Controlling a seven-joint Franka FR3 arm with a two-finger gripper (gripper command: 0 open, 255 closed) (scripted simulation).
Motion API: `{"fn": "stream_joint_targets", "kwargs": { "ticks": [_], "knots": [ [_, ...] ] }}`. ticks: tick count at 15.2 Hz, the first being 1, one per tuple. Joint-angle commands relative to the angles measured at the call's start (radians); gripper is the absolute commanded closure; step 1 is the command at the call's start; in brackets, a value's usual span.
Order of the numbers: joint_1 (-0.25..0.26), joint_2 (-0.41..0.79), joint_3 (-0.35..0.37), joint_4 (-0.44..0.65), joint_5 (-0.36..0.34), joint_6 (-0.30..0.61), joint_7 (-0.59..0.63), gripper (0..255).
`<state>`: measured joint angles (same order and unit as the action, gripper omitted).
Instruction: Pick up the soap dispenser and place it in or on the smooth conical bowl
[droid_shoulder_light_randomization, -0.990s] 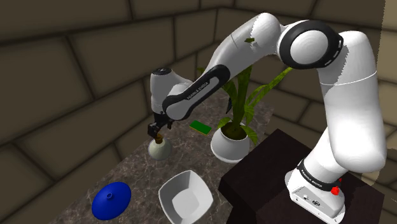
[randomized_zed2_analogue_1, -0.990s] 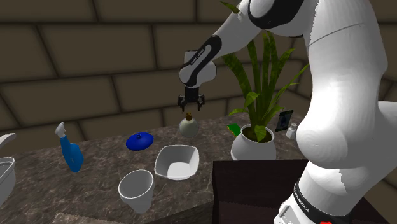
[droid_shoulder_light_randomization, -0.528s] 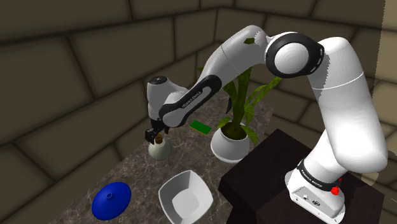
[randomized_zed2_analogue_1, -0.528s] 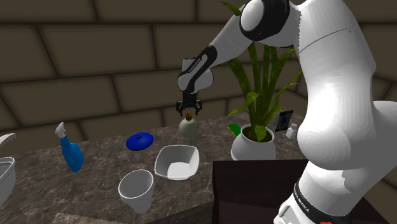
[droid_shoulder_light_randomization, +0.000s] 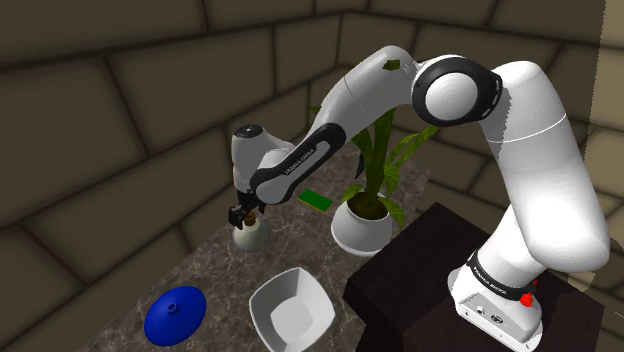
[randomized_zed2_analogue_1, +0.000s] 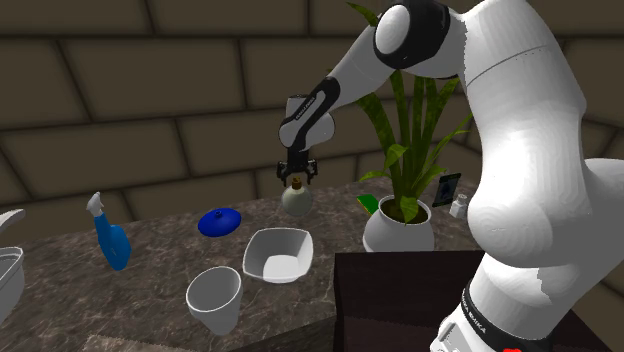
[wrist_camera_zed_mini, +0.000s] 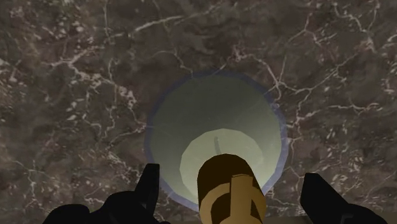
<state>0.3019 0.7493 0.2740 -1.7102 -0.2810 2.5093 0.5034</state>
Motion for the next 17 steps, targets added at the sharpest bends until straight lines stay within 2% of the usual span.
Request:
{"fn": "stream_joint_targets", "kwargs": {
  "ticks": [1,2,11,17],
  "knots": [
    [0.0,0.0,0.0,0.0,0.0,0.0,0.0,0],
    [0.0,0.0,0.0,0.0,0.0,0.0,0.0,255],
    [0.0,0.0,0.0,0.0,0.0,0.0,0.0,255],
    [-0.013,-0.06,0.018,-0.012,0.017,-0.048,-0.01,255]
  ]
}}
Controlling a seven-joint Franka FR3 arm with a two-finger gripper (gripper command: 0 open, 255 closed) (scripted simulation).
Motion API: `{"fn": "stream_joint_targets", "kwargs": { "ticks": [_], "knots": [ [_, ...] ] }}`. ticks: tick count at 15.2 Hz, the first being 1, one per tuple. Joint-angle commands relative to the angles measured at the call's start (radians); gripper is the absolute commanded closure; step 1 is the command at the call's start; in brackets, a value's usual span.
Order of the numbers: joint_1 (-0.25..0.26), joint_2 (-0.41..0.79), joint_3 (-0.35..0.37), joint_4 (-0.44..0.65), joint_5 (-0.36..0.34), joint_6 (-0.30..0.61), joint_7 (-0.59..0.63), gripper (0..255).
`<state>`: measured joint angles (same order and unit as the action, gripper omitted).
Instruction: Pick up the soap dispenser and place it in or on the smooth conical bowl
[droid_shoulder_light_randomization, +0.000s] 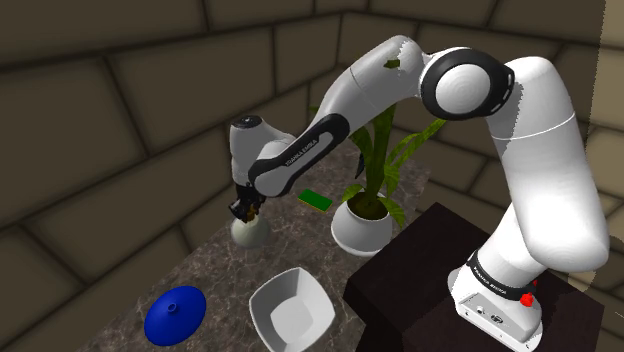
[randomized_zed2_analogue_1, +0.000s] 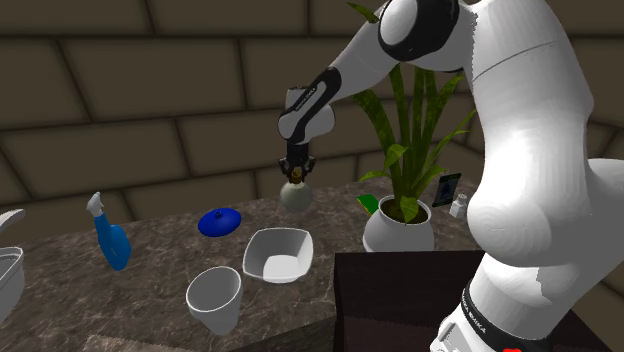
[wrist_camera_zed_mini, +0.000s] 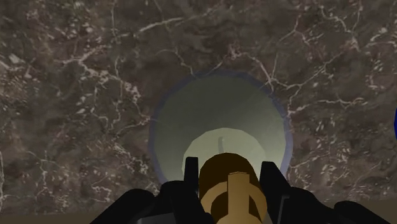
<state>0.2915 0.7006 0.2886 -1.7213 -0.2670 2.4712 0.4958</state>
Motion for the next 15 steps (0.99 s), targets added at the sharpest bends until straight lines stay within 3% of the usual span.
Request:
{"fn": "stream_joint_targets", "kwargs": {
  "ticks": [1,15],
  "knots": [
    [-0.005,-0.02,0.006,-0.002,0.007,-0.018,-0.004,255],
    [-0.03,-0.141,0.043,0.005,0.051,-0.144,-0.031,255]
  ]
}}
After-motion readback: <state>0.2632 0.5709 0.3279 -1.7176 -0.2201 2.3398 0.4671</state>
